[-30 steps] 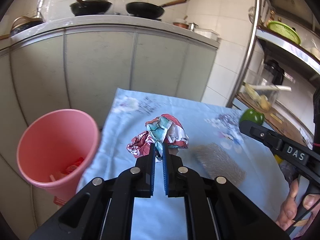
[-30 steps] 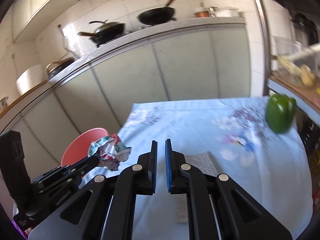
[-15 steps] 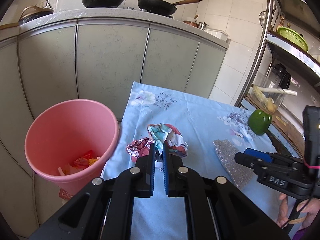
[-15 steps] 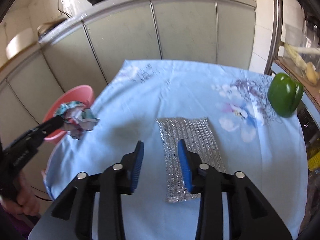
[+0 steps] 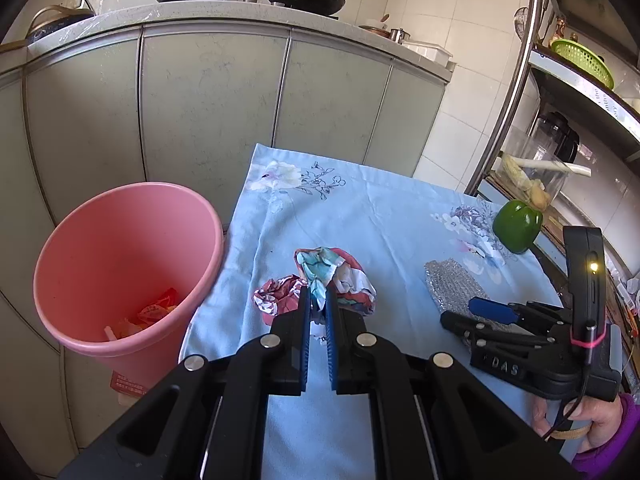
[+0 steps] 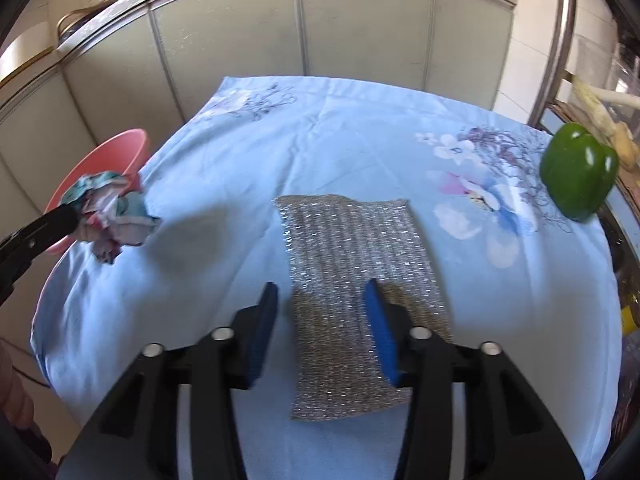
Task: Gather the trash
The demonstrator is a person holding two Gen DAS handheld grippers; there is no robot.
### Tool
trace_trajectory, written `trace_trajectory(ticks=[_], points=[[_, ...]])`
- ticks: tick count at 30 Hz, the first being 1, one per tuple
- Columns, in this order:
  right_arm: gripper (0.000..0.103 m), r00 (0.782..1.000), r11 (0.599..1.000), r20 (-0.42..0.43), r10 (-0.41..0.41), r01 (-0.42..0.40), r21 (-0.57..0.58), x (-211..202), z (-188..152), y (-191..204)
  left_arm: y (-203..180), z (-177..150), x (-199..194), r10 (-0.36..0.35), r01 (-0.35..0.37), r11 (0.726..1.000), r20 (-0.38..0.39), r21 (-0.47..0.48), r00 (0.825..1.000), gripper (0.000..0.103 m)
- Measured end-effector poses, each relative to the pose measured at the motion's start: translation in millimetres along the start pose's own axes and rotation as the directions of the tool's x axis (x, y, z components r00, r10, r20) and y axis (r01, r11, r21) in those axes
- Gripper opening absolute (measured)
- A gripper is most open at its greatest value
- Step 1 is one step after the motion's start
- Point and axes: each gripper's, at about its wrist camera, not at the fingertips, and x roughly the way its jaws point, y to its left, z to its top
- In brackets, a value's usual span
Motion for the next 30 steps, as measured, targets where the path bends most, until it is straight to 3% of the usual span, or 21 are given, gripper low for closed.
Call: trace_trajectory(ticks=[5, 10, 15, 18, 22, 28, 30], points=[[0.061, 0.999, 0.997, -0.021, -0.036, 0.034, -0.073, 4, 0, 12, 1, 5, 3, 0.004, -0.004, 1.0, -0.014, -0.008, 1.0, 0.006], [0.072, 0.999, 0.998, -0.024, 0.028, -0.029, -0.059, 2, -1, 7, 9, 8, 8, 0.003, -0.004, 1.0, -0.05, -0.027, 0.999, 0.006], [0.072, 0.999, 0.997, -0.011, 0.044, -0.045, -0.063, -3, -1, 6, 14, 12, 16, 0.009, -0.011, 1.0, -0.076, -0.025, 0.997, 0.006], [0.072, 1.0, 0.996, 0.024, -0.011, 0.014, -0.091, -10, 2, 3, 16, 14, 18, 0.019, -0.021, 0.999, -0.081, -0.027, 0.997, 0.006], [0.073, 0.999, 0.998, -0.037, -0.033, 0.031, -0.063, 3, 4, -11, 19, 17, 26, 0.026, -0.029, 0.999, -0.097, -0.032, 0.995, 0.006], [0.072, 0.999, 0.998, -0.045, -0.009, 0.006, -0.064, 4, 5, -18, 15, 20, 35, 0.019, -0.022, 0.999, -0.11, -0.028, 0.994, 0.006], [0.064, 0.999, 0.999, -0.046, 0.002, -0.004, -0.054, 3, 6, -22, 14, 21, 36, 0.015, -0.018, 1.0, -0.11, -0.025, 0.994, 0.006]])
